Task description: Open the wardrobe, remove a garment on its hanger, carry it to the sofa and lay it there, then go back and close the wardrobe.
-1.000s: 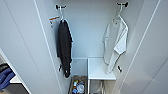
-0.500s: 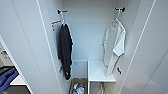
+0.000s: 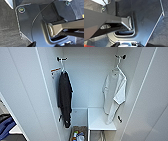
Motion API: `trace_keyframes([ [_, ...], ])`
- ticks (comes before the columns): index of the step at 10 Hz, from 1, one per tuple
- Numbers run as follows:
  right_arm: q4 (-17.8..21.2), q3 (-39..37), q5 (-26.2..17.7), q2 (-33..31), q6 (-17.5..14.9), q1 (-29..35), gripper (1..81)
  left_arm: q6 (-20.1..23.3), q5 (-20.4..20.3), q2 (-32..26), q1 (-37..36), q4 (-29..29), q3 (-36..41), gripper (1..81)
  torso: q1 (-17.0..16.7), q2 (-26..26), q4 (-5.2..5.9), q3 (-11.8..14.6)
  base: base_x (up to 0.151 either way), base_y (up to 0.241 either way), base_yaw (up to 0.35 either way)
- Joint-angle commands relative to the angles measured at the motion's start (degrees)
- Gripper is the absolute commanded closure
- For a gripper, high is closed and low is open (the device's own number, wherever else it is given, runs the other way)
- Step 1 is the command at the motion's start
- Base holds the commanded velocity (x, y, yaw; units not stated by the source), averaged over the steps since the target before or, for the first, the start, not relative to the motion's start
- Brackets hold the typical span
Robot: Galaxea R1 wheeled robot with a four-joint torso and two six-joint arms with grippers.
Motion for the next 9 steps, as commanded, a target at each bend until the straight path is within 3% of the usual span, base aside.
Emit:
trace_keyframes([
  [1,-0.8,0.2,-2.1,0.5,0.0,1.8,1.0,0.2,2.8,-0.2,-2.0,0.8,0.0,1.0,0.0,0.0,0.0,0.0,0.094,0.0,0.0],
  [9,-0.9,0.2,-2.2,0.8,-0.1,2.1,1.0,0.2,2.8,-0.4,-2.0,1.2,0.1,1.0,0.0,0.0,0.0,0.0,0.092,0.0,0.0],
])
